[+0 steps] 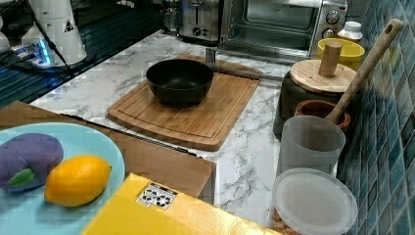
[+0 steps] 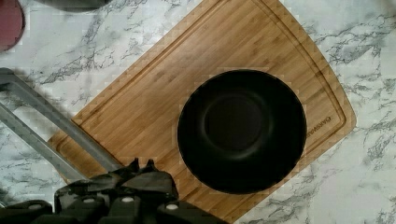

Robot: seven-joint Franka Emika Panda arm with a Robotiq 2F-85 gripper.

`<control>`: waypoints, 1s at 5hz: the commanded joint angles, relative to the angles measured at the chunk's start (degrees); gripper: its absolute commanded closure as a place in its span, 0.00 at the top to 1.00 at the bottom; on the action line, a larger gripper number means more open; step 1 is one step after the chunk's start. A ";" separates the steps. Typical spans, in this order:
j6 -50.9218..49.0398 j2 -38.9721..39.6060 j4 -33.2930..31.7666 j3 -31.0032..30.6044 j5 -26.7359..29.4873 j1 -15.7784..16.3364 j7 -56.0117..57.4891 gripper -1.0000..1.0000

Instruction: Pick up the bowl.

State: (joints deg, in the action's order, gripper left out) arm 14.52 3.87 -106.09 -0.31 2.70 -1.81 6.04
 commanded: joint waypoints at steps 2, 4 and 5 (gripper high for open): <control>5.35 -2.34 -7.71 0.71 -3.56 -0.89 1.16 0.00; 9.33 -5.47 -15.72 4.35 -5.72 -3.95 7.66 0.00; 12.37 -8.81 -20.62 4.82 -7.38 -5.26 9.89 0.00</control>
State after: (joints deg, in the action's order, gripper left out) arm 24.26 1.12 -123.10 3.02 -2.11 -3.70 12.93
